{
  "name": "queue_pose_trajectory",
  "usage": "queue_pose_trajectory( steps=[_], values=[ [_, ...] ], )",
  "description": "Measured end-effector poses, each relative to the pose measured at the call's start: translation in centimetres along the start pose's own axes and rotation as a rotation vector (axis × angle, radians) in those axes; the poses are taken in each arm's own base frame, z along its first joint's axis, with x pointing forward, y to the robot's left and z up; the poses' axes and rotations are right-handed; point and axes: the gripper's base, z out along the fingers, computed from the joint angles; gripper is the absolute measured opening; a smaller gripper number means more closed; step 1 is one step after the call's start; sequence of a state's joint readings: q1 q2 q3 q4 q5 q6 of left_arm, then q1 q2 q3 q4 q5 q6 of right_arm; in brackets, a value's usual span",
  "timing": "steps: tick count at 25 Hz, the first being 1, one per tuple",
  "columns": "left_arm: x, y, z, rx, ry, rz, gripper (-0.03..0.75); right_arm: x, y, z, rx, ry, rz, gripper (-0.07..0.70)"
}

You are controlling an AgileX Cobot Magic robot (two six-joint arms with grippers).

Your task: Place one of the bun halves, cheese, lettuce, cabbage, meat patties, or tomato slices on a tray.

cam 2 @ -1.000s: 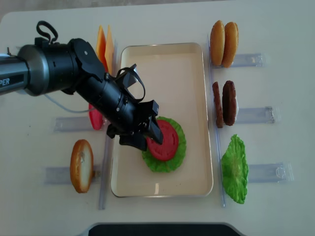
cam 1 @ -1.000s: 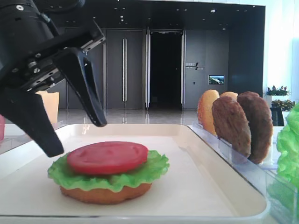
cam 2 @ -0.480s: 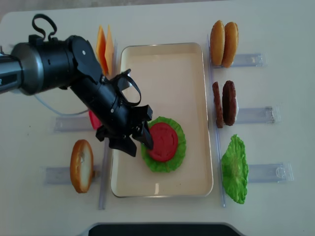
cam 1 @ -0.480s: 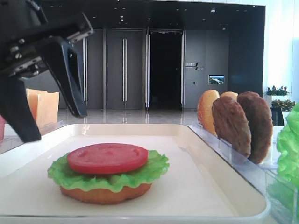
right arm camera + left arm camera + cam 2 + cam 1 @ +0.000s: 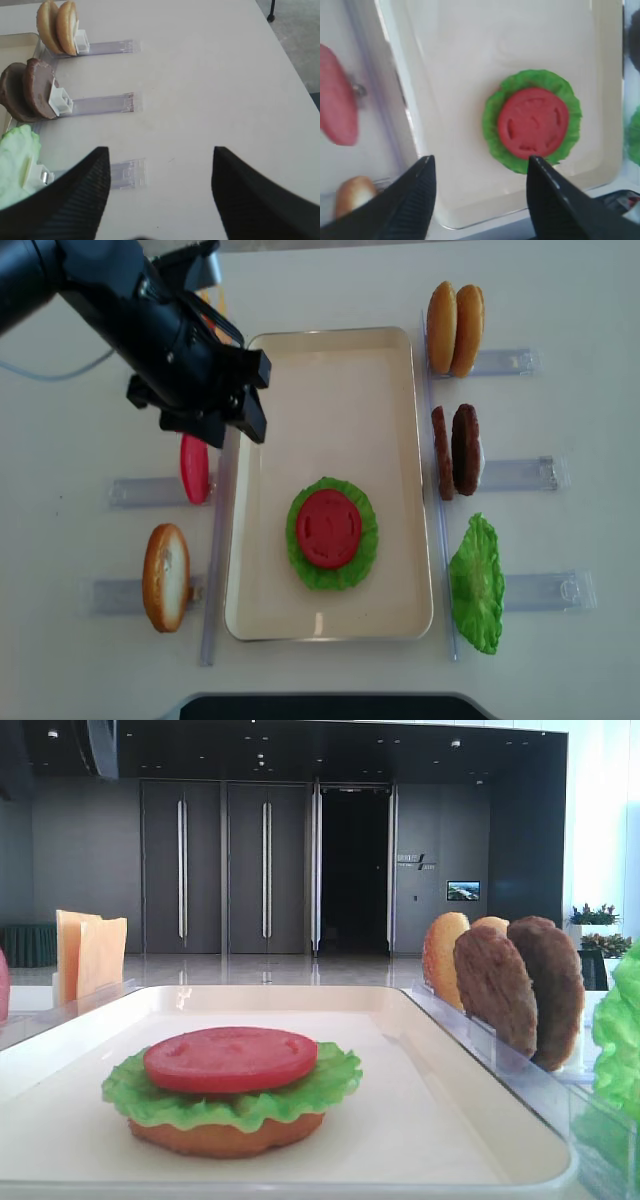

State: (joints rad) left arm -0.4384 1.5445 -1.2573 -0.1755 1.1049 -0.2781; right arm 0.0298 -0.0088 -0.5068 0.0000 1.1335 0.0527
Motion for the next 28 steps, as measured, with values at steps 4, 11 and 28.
queue_pose_trajectory(
  steps=[4,11,28],
  values=[
    [-1.4,0.5,-2.5,-0.134,-0.064,0.024,0.440,0.0,0.0,0.0,0.000,0.000,0.000,0.424],
    [-2.5,1.3,-2.8,-0.257,-0.089,0.050,0.440,0.0,0.0,0.0,0.000,0.000,0.000,0.424],
    [-4.0,10.5,-5.2,-0.367,-0.112,-0.101,0.440,0.0,0.0,0.0,0.000,0.000,0.000,0.424]
  ],
)
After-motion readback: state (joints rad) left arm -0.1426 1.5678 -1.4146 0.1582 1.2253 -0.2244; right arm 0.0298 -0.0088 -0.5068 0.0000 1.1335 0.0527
